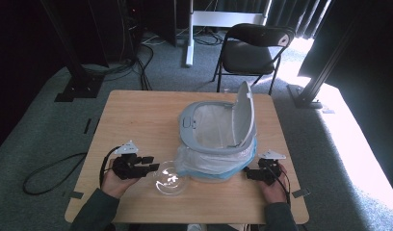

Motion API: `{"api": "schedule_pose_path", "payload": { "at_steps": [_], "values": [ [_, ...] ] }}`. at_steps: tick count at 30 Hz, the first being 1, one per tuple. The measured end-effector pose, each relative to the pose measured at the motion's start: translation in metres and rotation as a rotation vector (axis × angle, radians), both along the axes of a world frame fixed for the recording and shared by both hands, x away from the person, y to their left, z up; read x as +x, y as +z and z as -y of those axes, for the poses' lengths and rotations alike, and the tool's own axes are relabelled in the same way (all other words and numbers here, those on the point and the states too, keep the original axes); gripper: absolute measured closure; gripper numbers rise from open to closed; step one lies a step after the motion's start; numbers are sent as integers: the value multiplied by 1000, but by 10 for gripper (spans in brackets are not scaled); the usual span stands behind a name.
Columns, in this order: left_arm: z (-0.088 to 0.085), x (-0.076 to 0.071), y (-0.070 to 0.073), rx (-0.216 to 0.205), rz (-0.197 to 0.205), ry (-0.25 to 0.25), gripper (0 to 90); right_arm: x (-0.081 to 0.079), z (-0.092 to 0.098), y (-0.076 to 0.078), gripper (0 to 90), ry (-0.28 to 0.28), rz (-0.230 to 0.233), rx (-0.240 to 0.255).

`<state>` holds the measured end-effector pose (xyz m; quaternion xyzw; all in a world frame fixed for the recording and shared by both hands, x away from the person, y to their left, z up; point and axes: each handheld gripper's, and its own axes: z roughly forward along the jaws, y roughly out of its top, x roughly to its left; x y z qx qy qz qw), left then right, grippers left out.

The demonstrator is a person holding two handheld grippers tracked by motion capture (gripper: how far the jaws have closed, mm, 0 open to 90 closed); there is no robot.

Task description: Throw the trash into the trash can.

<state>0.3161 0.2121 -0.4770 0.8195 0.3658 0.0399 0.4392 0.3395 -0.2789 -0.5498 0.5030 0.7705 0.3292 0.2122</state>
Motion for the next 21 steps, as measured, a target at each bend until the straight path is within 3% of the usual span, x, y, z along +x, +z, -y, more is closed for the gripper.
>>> {"api": "schedule_pose_path", "payload": {
  "at_steps": [4,5,14,21],
  "values": [
    [3,-1,-12,34,-23,2,552,0,0,0,111,0,0,0],
    [3,-1,-13,19,-28,-3,558,0,0,0,111,0,0,0],
    [-5,2,-12,30,-17,47,733,0,0,0,111,0,0,0],
    [-9,5,-14,59,-10,93,772,0,0,0,111,0,0,0]
  ]
}}
